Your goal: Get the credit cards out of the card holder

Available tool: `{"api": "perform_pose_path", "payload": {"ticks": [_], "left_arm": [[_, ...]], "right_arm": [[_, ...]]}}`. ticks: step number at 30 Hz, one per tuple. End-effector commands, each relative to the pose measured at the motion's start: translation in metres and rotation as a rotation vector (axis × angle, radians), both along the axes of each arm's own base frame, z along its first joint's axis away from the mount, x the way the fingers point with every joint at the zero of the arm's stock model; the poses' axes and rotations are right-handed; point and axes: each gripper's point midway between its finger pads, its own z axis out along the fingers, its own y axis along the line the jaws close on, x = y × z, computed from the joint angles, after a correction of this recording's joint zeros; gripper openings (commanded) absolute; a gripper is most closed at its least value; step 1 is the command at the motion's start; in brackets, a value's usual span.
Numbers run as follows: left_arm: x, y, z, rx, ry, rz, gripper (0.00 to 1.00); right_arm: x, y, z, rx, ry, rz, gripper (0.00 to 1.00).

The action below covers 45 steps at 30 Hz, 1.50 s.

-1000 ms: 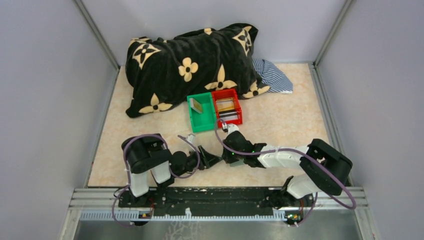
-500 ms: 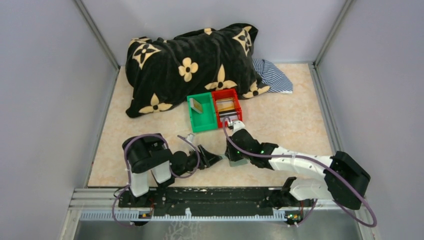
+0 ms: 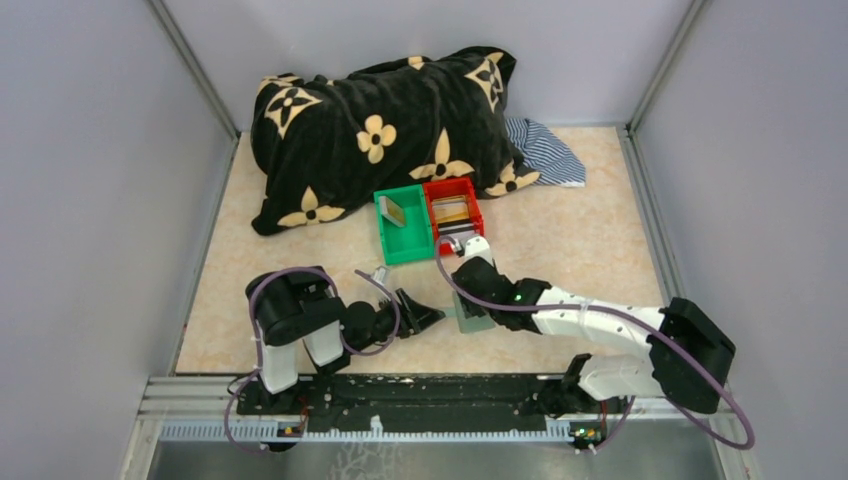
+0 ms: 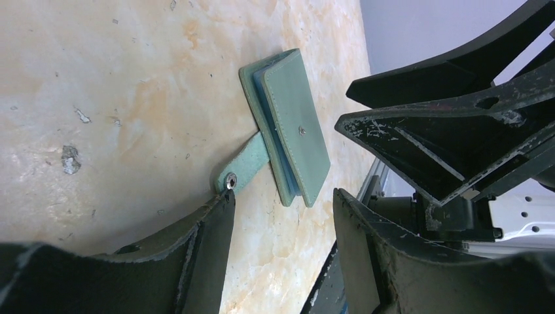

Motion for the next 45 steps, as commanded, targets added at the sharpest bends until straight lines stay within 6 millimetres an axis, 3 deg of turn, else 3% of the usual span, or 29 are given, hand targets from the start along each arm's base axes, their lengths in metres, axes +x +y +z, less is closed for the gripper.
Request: {"api": "perform_pose_path", "payload": {"ticks": [1, 7, 20, 31, 36, 45], "left_arm": [[0.003, 0.004, 0.026, -0.099, -0.090, 0.022, 0.64], [0.004, 0.008, 0.021, -0.091, -0.067, 0.049, 0.63], [0.003, 0.005, 0.019, -0.096, -0.056, 0.036, 0.63], [0.002, 0.003, 0.017, -0.095, -0.050, 0.027, 0.63], [0.002, 0.004, 0.015, -0.090, -0.042, 0.029, 0.63], [0.002, 0.006, 0.015, -0.088, -0.043, 0.037, 0.63]], "right_arm": [[0.007, 0.012, 0.015, -0.073, -0.067, 0.033, 0.48], [-0.003, 0.031, 0.009, -0.107, -0.071, 0.067, 0.47], [-0.011, 0.032, -0.021, -0.176, -0.030, 0.082, 0.46], [-0.010, 0.032, -0.020, -0.210, -0.045, 0.096, 0.46], [-0.014, 0.042, -0.017, -0.206, -0.050, 0.139, 0.46], [-0.010, 0.028, -0.019, -0.269, -0.067, 0.092, 0.45]]}}
